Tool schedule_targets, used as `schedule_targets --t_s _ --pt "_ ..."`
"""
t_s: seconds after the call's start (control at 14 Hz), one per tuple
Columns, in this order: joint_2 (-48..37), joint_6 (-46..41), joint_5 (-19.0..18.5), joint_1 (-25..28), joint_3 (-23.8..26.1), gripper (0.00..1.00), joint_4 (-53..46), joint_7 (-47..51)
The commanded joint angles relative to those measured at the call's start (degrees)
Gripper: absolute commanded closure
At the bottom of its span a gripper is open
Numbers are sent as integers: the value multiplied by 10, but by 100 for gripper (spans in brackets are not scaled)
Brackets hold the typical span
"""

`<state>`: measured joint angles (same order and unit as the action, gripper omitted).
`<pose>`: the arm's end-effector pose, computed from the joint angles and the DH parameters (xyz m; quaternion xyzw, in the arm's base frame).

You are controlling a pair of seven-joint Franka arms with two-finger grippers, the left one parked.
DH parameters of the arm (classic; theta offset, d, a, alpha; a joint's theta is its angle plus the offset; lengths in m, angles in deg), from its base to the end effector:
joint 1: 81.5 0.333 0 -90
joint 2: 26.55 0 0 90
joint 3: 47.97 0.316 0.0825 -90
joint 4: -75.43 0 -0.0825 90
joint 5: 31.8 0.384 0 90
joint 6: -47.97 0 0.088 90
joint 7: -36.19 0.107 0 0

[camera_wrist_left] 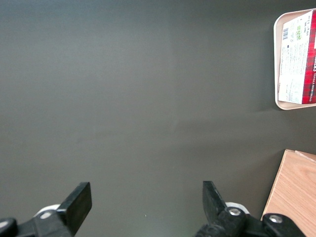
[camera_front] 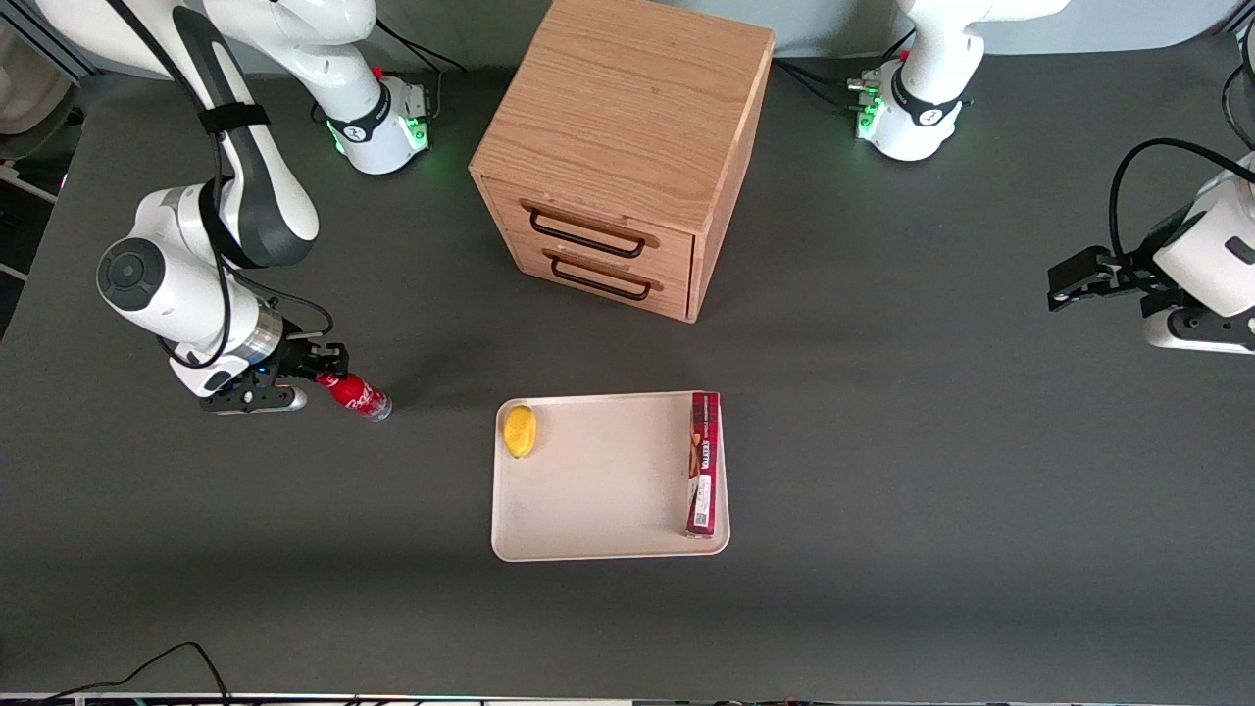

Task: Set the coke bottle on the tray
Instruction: 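Close the right gripper around the bottle's cap end, then lift the bottle off the table with the right gripper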

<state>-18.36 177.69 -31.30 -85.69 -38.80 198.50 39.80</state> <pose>0.5528 0.0475 0.3345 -0.9998 -0.0085 0.0136 0.0137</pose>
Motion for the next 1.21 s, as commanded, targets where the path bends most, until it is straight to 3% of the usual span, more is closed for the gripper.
schedule_targets --t_s 0.0,0.21,0.93,1.14 --pt "-27 8 -12 -16 4 100 15 -2" --pt "-42 -9 -12 -16 4 100 -4 3" --pt "-20 -427 -6 -19 3 100 -364 5" --pt "32 -481 -9 -13 3 100 -453 34"
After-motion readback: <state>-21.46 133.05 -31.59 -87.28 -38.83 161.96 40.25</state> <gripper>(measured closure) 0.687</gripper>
